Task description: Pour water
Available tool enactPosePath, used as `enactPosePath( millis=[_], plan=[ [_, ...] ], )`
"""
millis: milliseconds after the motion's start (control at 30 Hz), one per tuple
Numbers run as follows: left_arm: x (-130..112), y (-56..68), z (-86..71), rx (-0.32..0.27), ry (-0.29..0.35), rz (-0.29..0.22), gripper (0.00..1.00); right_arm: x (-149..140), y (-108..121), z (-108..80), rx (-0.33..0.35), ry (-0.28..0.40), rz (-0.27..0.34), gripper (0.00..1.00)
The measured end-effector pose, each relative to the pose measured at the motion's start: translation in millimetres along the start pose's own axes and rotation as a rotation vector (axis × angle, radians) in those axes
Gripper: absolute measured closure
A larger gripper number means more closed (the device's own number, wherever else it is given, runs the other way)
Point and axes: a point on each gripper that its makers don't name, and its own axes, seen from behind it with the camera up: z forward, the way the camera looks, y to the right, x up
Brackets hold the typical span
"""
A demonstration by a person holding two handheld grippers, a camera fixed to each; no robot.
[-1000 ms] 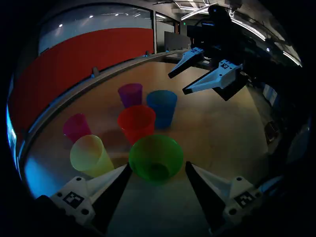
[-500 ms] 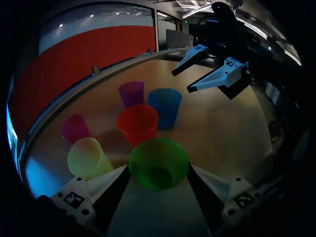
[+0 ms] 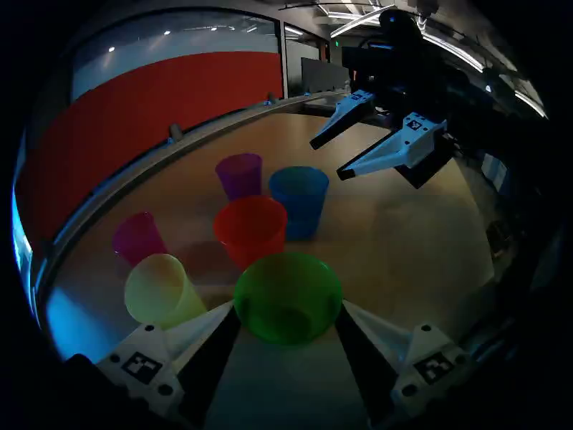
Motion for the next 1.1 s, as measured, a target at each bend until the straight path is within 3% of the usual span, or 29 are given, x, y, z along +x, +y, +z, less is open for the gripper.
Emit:
enactPosePath(
  millis=[567,1100],
  plan=[
    [-4.8,-6.9,-16.5,0.028,0.008,-0.004,0.14,-6.5,-16.8,29.5,0.039,-0.027,-0.018,0.00],
    [-8.5,-11.9,-32.4,0.053,0.018,-0.007,0.14,-12.8,-16.1,61.0,0.021,-0.048,-0.032,0.00]
  ],
)
